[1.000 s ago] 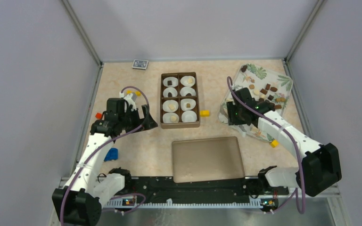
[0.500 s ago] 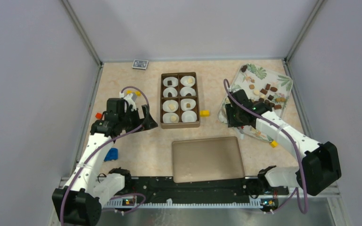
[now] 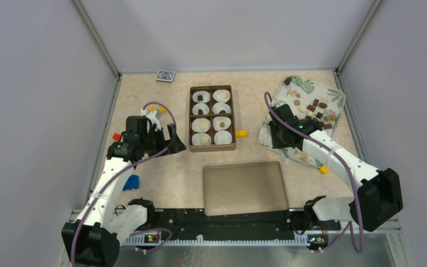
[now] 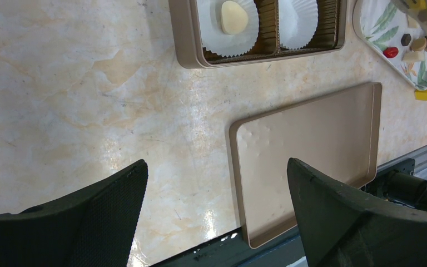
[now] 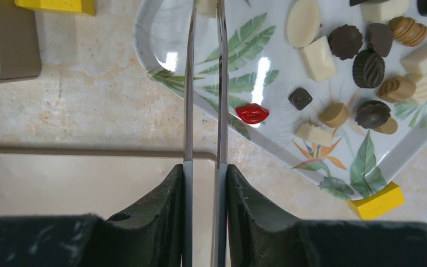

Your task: Pack the chocolate

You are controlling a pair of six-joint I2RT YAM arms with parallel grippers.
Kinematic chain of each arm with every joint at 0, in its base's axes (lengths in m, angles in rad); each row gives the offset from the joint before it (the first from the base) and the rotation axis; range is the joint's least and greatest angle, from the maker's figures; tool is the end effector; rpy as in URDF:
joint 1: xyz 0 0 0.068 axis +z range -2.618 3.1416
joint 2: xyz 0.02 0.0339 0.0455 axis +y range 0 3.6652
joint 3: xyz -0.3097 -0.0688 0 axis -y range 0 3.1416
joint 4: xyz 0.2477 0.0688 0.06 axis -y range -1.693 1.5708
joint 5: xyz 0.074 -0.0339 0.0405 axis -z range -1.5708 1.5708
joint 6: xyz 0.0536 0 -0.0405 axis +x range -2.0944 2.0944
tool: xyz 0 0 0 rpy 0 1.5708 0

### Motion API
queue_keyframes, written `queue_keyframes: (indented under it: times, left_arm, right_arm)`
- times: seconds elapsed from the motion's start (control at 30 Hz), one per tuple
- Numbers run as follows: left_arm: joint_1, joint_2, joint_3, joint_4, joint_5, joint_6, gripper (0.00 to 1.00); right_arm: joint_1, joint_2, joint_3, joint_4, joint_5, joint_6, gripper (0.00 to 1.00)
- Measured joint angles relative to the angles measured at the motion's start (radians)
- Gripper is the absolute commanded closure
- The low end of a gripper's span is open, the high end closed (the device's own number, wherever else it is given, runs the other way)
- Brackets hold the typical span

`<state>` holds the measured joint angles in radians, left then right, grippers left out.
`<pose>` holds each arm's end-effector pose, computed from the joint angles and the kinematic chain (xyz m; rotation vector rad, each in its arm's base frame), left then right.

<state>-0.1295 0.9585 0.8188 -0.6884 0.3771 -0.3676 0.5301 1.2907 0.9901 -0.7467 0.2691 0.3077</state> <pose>0.1753 -0.0427 0.3006 -0.1092 2.4309 -0.6813 0.2242 0.1149 0.2863 -0.1916 2.5520 -0.0376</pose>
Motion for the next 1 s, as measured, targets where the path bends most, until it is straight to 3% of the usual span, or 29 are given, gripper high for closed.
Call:
queue_keyframes:
  times: [0.17,0.3,0.53,0.73,1.0]
  left_arm:
    - [0.000,0.000,0.000,0.000,0.000,0.000,0.01]
    - [0.000,0.000,0.000,0.000,0.001,0.000,0.01]
    - [0.000,0.000,0.000,0.000,0.000,0.000,0.01]
    - [0.000,-0.006,0.000,-0.002,-0.007,0.000,0.01]
    - [0.000,-0.010,0.000,-0.001,-0.008,0.000,0.01]
  right_arm:
    - [0.015,-0.064,0.051,-0.025,0.016,0.005,1.00]
    - [0.127,-0.095,0.139,-0.020,0.026,0.019,1.00]
    - [0.318,0.030,0.243,0.058,0.022,0.037,1.00]
    - [0.364,0.157,0.241,0.066,0.000,0.045,0.98]
    - [0.384,0.163,0.218,0.081,-0.011,0.056,0.87]
